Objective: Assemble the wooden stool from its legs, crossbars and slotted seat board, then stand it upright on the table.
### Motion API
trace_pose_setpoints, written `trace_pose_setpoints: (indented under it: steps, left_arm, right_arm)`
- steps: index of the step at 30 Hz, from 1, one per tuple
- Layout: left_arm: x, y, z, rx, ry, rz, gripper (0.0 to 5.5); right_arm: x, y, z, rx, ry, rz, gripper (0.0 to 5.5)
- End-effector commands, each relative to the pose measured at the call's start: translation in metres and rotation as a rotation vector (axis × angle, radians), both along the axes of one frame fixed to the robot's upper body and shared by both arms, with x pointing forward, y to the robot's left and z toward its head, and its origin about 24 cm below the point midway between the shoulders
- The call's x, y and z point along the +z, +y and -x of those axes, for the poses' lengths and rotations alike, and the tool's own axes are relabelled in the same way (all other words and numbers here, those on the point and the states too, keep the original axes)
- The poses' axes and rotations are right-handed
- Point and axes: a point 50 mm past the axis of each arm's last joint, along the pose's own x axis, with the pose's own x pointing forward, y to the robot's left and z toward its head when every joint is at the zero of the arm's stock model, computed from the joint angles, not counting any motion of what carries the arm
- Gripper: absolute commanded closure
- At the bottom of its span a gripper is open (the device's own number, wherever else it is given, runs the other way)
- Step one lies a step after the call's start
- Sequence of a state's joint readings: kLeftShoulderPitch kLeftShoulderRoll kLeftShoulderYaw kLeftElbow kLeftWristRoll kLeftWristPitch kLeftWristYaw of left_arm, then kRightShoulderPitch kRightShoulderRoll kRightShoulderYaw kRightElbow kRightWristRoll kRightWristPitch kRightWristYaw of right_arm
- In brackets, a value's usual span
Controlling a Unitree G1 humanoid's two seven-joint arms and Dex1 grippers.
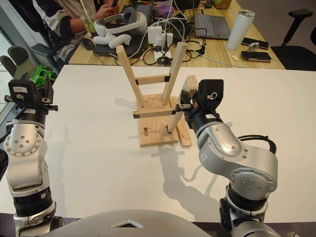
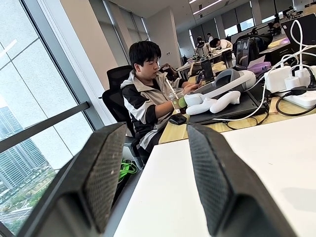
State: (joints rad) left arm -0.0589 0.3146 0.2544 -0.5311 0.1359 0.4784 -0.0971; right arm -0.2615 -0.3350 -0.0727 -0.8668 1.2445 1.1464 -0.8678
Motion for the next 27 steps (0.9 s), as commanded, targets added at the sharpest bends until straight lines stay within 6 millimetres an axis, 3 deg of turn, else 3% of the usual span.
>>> trace_pose_setpoints:
  steps: [1,10,16,17,21,25,27]
  left_arm:
    - [0.001,0.002,0.002,0.015,0.007,-0.008,3.25]
    - [0.001,-0.001,-0.001,0.012,0.017,-0.001,3.25]
    - [0.0,0.0,-0.002,0.012,0.024,-0.004,3.25]
    - [0.0,0.0,-0.002,0.013,0.024,-0.005,3.25]
    - [0.0,0.0,-0.002,0.012,0.023,-0.007,3.25]
    - [-0.001,0.001,0.003,0.029,0.02,-0.012,3.25]
    - [-0.001,0.002,0.005,0.039,0.019,-0.013,3.25]
  right_arm:
    - [-0.01,-0.003,-0.001,-0.012,0.075,0.001,4.5]
    - [-0.011,0.006,-0.034,-0.002,0.061,0.019,4.5]
    - [-0.014,0.014,-0.038,0.022,0.034,0.033,4.5]
    - [-0.012,0.015,-0.038,0.029,0.021,0.039,4.13]
    - [0.006,0.019,-0.034,0.072,-0.117,0.03,3.53]
    - [0.02,0.021,-0.013,0.167,-0.262,0.091,2.84]
    - [0.027,0.012,0.001,0.186,-0.369,0.131,2.49]
